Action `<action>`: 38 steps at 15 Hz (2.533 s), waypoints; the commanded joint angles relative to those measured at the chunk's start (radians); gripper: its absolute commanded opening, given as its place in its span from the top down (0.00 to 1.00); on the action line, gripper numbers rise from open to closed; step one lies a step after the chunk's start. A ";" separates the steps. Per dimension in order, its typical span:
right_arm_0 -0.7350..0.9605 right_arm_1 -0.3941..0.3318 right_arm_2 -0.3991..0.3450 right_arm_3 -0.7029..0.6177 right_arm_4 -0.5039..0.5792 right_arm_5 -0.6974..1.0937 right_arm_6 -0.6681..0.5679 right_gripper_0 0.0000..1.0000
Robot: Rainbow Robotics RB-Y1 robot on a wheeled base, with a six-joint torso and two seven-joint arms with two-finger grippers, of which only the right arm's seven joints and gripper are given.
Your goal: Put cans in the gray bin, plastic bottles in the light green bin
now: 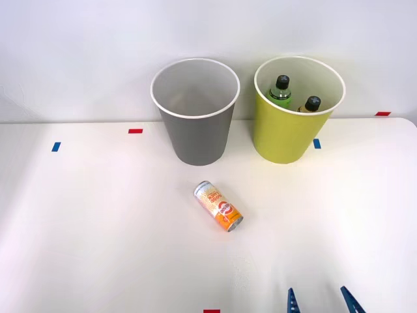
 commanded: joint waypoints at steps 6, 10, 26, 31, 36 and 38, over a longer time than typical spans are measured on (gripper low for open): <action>-0.139 -0.255 0.097 -0.120 -0.049 0.010 0.035 0.00; -0.229 -0.366 0.156 -0.122 -0.128 0.030 0.068 0.00; -0.662 -0.404 0.198 -0.421 -0.303 0.950 0.116 0.00; -0.867 -0.378 0.273 -0.478 -0.151 1.349 -0.152 0.00; -1.099 -0.357 0.391 -0.478 -0.107 1.667 -0.470 0.00; -1.180 -0.352 0.431 -0.478 -0.105 1.802 -0.582 0.00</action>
